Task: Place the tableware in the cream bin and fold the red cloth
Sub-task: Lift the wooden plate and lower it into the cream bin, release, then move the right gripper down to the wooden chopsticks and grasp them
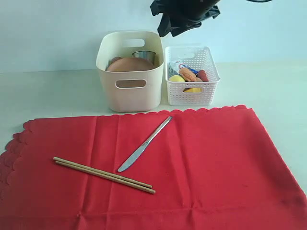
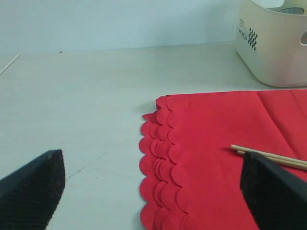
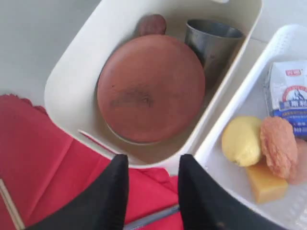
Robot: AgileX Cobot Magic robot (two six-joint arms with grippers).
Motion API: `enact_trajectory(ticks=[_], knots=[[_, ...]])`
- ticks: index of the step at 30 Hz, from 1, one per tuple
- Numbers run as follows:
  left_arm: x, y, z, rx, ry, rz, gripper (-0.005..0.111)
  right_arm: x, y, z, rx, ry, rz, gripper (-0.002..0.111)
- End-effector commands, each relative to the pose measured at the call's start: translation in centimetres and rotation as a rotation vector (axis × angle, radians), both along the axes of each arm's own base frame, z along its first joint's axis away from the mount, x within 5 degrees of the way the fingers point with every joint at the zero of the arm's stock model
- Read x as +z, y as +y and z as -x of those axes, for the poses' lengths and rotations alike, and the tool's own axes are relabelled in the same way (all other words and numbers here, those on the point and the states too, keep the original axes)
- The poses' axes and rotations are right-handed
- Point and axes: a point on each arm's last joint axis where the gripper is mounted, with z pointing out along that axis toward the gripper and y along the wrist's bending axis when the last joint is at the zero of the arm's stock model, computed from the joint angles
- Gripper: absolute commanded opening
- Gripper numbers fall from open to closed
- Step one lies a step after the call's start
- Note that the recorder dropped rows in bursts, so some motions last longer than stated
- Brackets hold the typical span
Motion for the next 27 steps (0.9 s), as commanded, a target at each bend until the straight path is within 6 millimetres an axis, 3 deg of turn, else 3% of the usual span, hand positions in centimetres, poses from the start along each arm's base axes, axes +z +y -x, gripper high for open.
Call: enact_trajectory(ticks=[1,9,14,18,23,27], knots=[[0.0,0.0,0.0,0.002,-0.008,-0.003,0.094,2.5,-1.1,1.9,0.007,0.031,0.063,0.027],[0.0,0.0,0.0,0.002,-0.008,-0.003,0.094,4.3,-1.5,4.4,0.049,0.057,0.044,0.027],[0.0,0.0,0.0,0.002,-0.008,-0.003,0.094,2.6,-2.4,7.8,0.073,0.058,0.024,0.027],[0.0,0.0,0.0,0.002,-0.008,-0.003,0.094,-0.5,-2.0,11.8,0.166,-0.008,-0.098,0.027],[0.0,0.0,0.0,0.002,-0.008,-0.003,0.094,-4.1,2.6,14.4,0.376,-0.001,-0.137,0.027],[0.0,0.0,0.0,0.002,-0.008,-0.003,0.094,-8.4,7.0,16.0,0.557,0.064,-0.079,0.027]])
